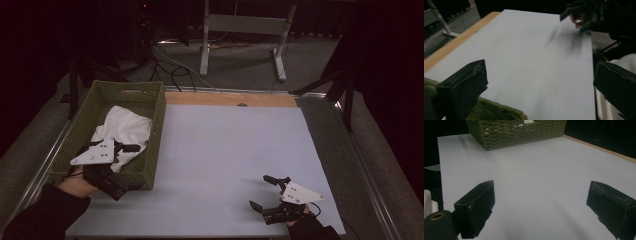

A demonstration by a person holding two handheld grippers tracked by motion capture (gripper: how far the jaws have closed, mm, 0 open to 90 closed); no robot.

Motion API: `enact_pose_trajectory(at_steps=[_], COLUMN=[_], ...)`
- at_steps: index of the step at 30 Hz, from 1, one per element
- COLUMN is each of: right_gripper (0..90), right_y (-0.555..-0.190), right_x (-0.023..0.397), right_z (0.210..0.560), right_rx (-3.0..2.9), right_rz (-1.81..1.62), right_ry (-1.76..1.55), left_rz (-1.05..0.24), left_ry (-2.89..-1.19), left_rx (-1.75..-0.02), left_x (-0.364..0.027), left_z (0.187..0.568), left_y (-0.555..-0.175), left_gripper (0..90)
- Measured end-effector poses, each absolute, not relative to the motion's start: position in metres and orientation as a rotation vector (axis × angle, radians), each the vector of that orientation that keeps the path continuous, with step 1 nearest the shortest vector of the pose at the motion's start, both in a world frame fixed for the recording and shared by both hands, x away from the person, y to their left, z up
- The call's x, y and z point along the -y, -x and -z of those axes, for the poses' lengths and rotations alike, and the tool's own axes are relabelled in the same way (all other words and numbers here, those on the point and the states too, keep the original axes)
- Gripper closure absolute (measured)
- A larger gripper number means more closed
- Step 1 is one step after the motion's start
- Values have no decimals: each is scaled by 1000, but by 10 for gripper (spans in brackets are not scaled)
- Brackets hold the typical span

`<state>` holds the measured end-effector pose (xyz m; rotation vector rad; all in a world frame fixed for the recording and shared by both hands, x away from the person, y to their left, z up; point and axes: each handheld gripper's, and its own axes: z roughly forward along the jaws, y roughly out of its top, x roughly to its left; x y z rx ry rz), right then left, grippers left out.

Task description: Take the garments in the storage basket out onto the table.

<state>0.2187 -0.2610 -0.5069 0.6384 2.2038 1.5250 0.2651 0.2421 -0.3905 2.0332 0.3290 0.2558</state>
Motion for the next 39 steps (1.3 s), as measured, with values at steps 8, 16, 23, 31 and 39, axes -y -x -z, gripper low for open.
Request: enact_pose_trajectory(at_steps=[8, 16, 23, 31, 39], right_gripper=[81, 81, 81, 81, 81], right_y=[-219, -219, -218, -219, -219], right_x=[261, 260, 260, 259, 259], right_z=[507, 507, 507, 507, 508], right_rx=[-2207, -2208, -2214, -2210, -2216], right_rz=[-1532, -1525, -1527, -1542, -1544], right_ry=[-645, -632, -628, -629, -628], left_rz=[-308, -355, -408, -431, -454], left_ry=[-2023, -2008, -2001, -1980, -2005], left_rx=[-404, -511, -629, -751, -860], left_x=[-253, -268, -283, -294, -303], left_z=[381, 379, 382, 393, 407], left_y=[-287, -314, -339, -362, -385], left_gripper=[2, 2, 2, 2, 2])
